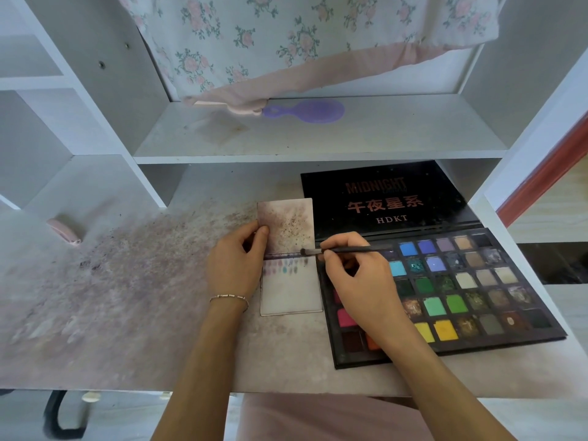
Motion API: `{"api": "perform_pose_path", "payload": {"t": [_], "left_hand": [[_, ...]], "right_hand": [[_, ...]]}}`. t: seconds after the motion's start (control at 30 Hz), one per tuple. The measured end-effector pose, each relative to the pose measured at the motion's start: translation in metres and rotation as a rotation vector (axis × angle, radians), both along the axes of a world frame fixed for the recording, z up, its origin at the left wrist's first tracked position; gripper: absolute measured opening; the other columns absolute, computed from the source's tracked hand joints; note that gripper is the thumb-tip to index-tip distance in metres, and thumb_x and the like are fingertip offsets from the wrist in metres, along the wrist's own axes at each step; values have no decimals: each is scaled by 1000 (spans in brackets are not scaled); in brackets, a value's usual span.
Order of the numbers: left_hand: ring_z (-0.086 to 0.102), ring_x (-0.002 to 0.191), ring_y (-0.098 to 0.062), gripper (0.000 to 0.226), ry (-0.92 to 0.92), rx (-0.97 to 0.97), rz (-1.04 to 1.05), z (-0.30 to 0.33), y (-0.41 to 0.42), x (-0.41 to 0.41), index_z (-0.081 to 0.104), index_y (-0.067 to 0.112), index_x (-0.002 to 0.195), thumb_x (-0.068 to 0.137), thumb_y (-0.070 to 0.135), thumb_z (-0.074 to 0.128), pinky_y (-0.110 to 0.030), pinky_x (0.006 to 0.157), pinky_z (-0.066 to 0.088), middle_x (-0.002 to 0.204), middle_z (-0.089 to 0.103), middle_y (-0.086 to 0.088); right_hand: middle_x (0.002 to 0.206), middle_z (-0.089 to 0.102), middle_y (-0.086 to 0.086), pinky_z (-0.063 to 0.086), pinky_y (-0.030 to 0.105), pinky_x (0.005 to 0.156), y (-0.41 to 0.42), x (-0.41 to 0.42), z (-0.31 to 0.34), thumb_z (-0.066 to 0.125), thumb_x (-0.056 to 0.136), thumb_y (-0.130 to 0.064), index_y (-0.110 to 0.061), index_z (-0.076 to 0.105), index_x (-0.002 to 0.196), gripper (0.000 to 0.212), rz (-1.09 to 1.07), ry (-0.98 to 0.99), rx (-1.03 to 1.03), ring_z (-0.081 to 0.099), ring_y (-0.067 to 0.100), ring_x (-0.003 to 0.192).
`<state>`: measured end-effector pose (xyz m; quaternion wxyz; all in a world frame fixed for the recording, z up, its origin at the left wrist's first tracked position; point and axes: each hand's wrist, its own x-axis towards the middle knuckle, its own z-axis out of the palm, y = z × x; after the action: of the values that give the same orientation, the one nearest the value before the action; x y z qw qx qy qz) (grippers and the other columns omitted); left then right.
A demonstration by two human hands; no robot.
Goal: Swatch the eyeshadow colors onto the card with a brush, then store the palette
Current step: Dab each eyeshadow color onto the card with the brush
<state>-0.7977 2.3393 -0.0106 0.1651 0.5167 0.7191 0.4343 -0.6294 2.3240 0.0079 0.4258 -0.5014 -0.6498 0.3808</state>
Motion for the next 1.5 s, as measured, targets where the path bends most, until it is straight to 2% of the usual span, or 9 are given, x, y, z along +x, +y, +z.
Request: {"api": "perform_pose_path", "payload": {"t": [0.33, 0.47, 0.63, 0.73, 0.93, 1.07, 1.2, 1.33, 1.5], "left_hand": [[58, 83, -9, 25, -9, 3, 8, 0, -1, 1, 68, 18, 109, 90, 27, 55, -20, 71, 42, 89, 62, 13], [57, 75, -8, 22, 8, 15, 14, 0, -1, 2, 70, 18, 105, 90, 25, 56, -12, 62, 38, 80, 60, 15], [55, 81, -8, 27, 19, -1, 32, -2, 0, 2, 67, 16, 112, 90, 27, 55, -17, 65, 38, 98, 70, 1], [55, 85, -8, 28, 12, -5, 30, -1, 0, 2, 66, 15, 113, 90, 26, 55, -18, 70, 39, 103, 70, -4], [61, 93, -18, 30, 20, -33, 20, -1, 0, 1, 65, 15, 115, 91, 28, 53, -27, 81, 44, 108, 69, -5], [61, 97, -22, 31, 33, -37, 24, -1, 0, 2, 64, 12, 116, 91, 27, 53, -28, 82, 43, 110, 68, -8], [59, 91, -18, 28, 38, -25, 17, 0, 0, 2, 66, 12, 113, 91, 25, 53, -28, 79, 43, 107, 69, -9], [61, 102, -25, 31, 45, -43, 26, -1, 0, 0, 64, 11, 116, 91, 25, 53, -33, 88, 45, 112, 67, -9], [61, 101, -25, 31, 15, -38, 13, 0, 0, 2, 64, 9, 115, 91, 24, 54, -36, 90, 47, 111, 67, -10]], "right_hand": [[74, 64, -9, 47, 14, 60, -6, 12, 5, 55, 87, -8, -29, 60, 83, 22, -29, 162, 27, 59, 4, 70], [83, 63, -10, 49, 19, 57, -14, 31, 7, 55, 87, -7, -30, 59, 82, 24, -87, 153, 76, 59, 11, 68], [80, 60, -7, 46, 13, 53, -23, 56, 5, 54, 88, -7, -33, 53, 79, 27, -170, 77, 138, 57, 12, 65], [67, 59, -6, 44, 8, 54, -26, 70, 5, 52, 85, -13, -34, 51, 78, 22, -248, 42, 172, 58, 3, 65], [79, 59, -18, 52, 15, 56, -26, 98, 3, 49, 91, -8, -41, 51, 82, 34, -361, 36, 163, 60, -6, 81], [83, 56, -19, 44, 3, 51, -23, 112, 3, 48, 91, -7, -33, 50, 86, 27, -453, 16, 191, 57, -17, 81], [79, 56, -16, 42, 0, 56, -22, 123, -5, 50, 91, -7, -24, 51, 91, 17, -568, -58, 212, 57, -13, 78], [80, 57, -7, 42, 1, 56, -19, 125, -11, 49, 91, -11, -25, 50, 91, 14, -652, -82, 202, 58, -3, 76], [78, 52, -19, 38, -3, 57, -17, 126, -11, 49, 91, -8, -23, 50, 91, 14, -683, -107, 191, 53, -17, 77]]}}
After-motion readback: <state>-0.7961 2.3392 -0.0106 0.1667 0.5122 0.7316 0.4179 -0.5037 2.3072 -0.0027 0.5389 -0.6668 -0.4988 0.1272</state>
